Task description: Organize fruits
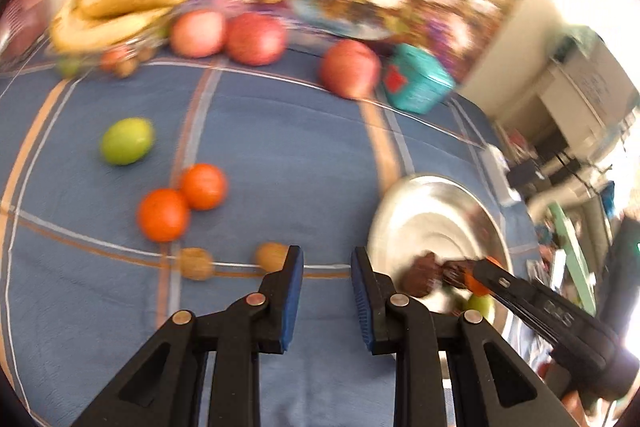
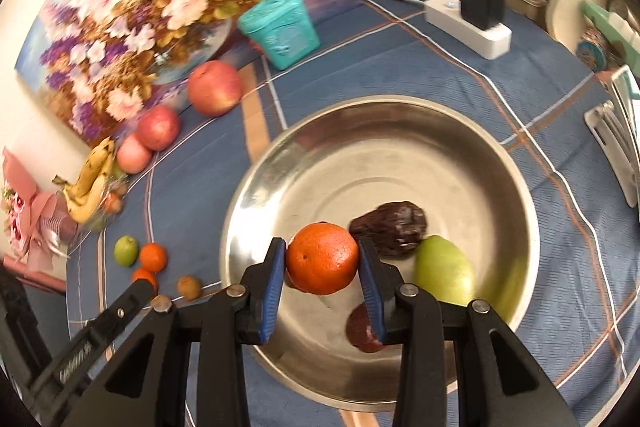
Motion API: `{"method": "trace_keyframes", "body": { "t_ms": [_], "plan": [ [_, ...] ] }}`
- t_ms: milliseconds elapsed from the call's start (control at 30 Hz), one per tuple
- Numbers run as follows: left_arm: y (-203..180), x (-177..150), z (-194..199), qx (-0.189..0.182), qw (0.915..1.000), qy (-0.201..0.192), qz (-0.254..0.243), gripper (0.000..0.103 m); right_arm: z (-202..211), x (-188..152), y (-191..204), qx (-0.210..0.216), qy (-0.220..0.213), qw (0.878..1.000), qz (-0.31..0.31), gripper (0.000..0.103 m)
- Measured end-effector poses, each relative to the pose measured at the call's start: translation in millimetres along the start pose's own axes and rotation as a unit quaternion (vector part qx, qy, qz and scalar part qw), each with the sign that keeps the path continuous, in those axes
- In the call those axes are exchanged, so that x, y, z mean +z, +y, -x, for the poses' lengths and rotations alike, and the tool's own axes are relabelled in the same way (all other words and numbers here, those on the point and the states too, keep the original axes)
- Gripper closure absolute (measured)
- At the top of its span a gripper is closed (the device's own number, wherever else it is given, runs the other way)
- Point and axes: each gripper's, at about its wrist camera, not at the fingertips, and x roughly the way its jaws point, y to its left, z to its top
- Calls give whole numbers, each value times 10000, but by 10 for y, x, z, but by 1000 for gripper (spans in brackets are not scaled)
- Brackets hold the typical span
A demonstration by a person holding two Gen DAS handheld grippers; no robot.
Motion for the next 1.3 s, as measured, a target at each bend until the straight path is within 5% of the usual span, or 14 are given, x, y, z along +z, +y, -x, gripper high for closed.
{"method": "trace_keyframes", "body": {
  "t_ms": [200,433,833,1067,1233,1300],
  "plan": [
    [-518,-154,-91,-246,9960,202,-840,76,15,11,-78,3,-12,9999,-103,65],
    [-746,-281,-212,-353,9906,415,-1252,75,40,32,-99,-29,-52,9999,-88,65],
    [-540,-213,-227,-382,9950,434,-809,75,13,31,-62,-48,-3,10000,33,65],
    [264,42,63,747,9961,-262,398,75,8,15,-14,-32,7,9999,152,65],
    [1011,-3,-59,535,9817,26,1829,69,4,20,25,-84,3,9997,243,65],
    [1107,-33,-146,433,9780,126,2035,69,-1,10,44,-85,17,9995,288,65]
  ]
}}
